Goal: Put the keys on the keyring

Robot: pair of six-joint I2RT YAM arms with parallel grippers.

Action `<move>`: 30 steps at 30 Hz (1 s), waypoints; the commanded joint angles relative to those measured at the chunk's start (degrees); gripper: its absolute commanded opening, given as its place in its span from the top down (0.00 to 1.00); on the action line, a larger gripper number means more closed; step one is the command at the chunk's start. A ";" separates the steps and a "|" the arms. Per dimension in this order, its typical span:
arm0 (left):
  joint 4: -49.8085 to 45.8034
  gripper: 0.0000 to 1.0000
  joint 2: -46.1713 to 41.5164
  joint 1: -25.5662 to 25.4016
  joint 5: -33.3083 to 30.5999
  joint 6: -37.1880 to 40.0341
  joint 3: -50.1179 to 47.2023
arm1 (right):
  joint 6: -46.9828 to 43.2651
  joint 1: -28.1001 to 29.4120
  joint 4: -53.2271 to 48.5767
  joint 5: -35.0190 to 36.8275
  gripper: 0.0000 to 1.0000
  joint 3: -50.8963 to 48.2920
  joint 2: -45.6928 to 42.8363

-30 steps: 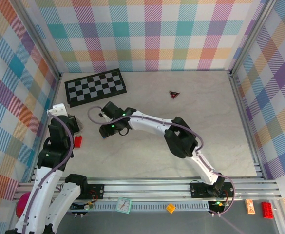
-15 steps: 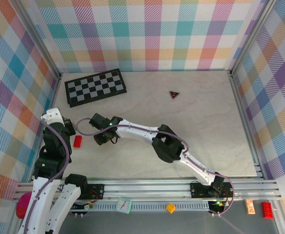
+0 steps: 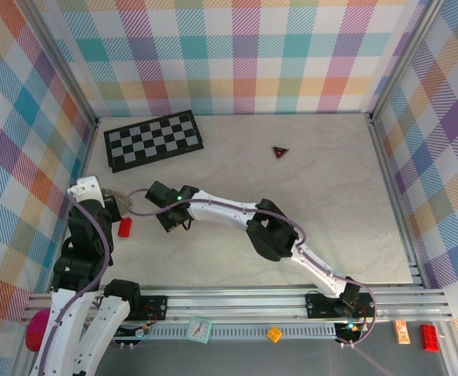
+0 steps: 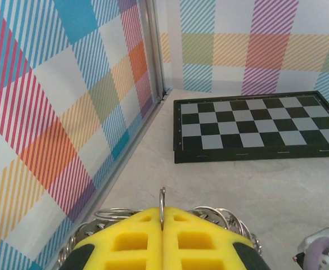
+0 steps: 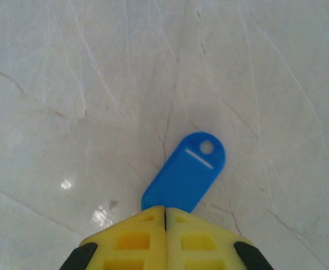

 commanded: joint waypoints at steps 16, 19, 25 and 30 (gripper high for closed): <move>-1.23 1.00 7.99 0.68 27.44 4.03 3.98 | 4.27 -3.45 4.77 0.70 1.00 -40.14 -29.97; 0.39 1.00 9.34 0.52 32.02 3.87 2.88 | 5.18 -4.76 5.00 0.88 1.00 -46.11 -33.91; 2.57 1.00 11.76 0.03 32.52 2.63 1.51 | 6.05 -5.66 5.88 -0.88 1.00 -49.48 -36.55; 3.00 1.00 11.03 0.08 25.42 0.81 1.45 | 7.88 -5.25 9.40 -7.67 0.72 -45.99 -33.53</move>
